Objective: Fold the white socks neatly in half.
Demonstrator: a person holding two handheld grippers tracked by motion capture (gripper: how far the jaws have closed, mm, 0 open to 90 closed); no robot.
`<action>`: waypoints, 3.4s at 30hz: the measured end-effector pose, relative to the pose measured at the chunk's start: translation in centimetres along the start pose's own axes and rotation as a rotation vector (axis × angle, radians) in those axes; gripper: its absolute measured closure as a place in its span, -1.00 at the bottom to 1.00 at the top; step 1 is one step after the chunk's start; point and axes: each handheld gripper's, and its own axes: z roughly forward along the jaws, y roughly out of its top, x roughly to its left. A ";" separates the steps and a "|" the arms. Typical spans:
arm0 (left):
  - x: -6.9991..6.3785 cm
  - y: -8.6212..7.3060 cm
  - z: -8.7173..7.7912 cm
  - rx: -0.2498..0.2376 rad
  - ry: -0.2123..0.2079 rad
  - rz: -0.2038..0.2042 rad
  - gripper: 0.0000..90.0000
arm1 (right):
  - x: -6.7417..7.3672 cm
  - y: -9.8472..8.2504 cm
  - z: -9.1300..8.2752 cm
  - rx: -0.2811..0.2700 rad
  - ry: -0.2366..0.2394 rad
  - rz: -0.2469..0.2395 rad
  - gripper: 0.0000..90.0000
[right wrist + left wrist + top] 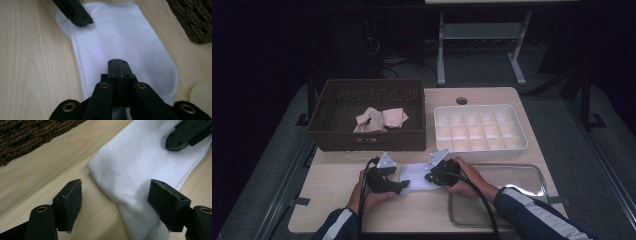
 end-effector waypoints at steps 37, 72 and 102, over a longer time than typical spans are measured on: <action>-0.8 2.0 -2.4 -0.220 -0.332 -0.093 0.80 | 0.3 1.2 1.2 -0.015 -0.018 -0.002 0.91; -2.5 4.5 0.8 -0.158 -0.258 -0.050 0.84 | -2.3 -2.2 -2.5 0.030 -0.049 0.091 0.75; -3.0 4.0 -1.6 -0.252 -0.228 -0.036 0.01 | -3.1 -0.8 -2.1 -0.035 -0.072 0.139 0.64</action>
